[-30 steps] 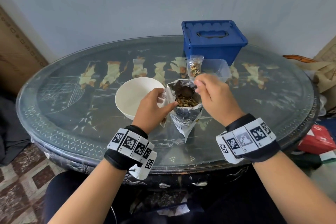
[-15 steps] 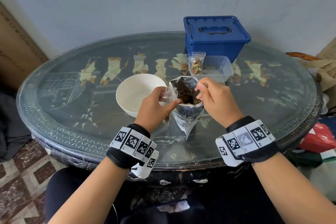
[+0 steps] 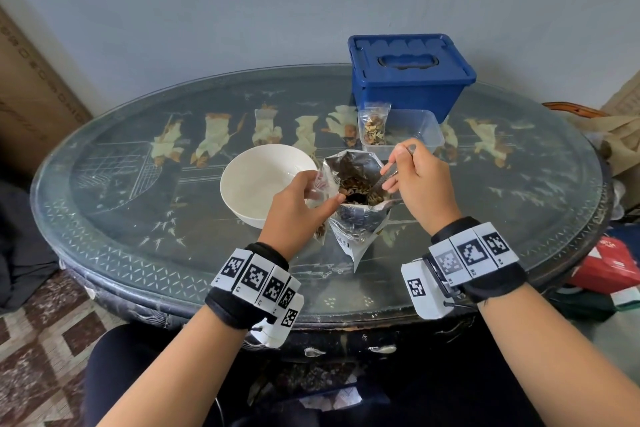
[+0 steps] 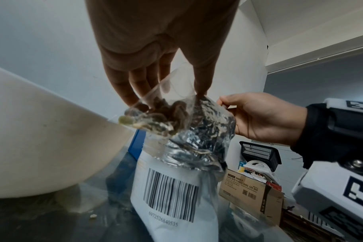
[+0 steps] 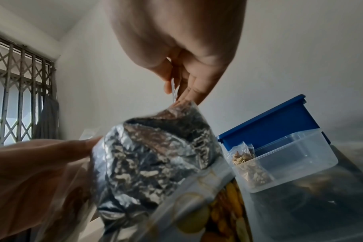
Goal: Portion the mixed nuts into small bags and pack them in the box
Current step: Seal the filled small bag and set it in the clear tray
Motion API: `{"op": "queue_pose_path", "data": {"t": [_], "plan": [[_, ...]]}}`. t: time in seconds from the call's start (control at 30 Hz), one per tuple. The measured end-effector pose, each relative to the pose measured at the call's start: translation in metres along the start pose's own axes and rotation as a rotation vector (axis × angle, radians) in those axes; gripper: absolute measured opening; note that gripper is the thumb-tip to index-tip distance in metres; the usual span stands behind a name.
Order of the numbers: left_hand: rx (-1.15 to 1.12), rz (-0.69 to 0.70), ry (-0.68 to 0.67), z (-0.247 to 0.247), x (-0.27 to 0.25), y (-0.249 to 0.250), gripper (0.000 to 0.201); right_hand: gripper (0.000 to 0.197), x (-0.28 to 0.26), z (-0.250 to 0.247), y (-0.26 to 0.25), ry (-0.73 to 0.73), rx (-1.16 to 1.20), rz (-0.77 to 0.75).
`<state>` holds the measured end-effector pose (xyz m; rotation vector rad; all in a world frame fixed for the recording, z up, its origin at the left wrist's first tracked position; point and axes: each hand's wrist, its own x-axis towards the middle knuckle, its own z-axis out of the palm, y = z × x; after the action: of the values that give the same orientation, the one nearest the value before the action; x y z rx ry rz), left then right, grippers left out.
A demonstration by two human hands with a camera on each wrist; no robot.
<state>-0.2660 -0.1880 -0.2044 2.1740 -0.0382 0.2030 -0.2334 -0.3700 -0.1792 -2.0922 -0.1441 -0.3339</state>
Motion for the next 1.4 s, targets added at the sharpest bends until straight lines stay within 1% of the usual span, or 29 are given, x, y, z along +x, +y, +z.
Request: {"op": "queue_pose_path", "data": {"t": [0.17,0.3,0.37,0.57,0.77,0.87,1.0,1.27,1.4], "plan": [[-0.002,0.002,-0.009,-0.001,0.0,0.001,0.055,0.025,0.003,-0.001,-0.002,-0.003,0.017,0.055],[0.004,0.006,-0.012,-0.001,0.0,0.001,0.054,0.024,0.004,-0.001,-0.007,-0.088,-0.028,0.075],[0.001,0.005,-0.013,-0.001,0.0,0.001,0.055,0.025,0.004,-0.002,-0.008,-0.103,-0.03,0.094],[-0.004,0.016,-0.012,0.002,0.0,0.001,0.055,0.026,0.004,-0.003,-0.005,-0.001,0.023,0.212],[0.002,0.03,-0.004,0.003,0.0,0.0,0.053,0.028,0.002,-0.007,-0.005,0.094,0.113,0.265],[0.001,0.031,-0.002,0.002,0.0,-0.002,0.053,0.031,0.004,-0.01,-0.004,0.126,0.18,0.298],[0.001,0.025,0.0,0.0,0.0,-0.002,0.053,0.029,0.007,-0.014,-0.004,0.147,0.24,0.341],[0.026,0.026,-0.041,-0.01,0.006,0.002,0.056,0.028,0.009,-0.024,-0.005,0.218,0.328,0.367],[0.108,0.049,-0.11,-0.018,0.014,0.007,0.055,0.028,0.012,-0.03,-0.002,0.263,0.336,0.352]]}}
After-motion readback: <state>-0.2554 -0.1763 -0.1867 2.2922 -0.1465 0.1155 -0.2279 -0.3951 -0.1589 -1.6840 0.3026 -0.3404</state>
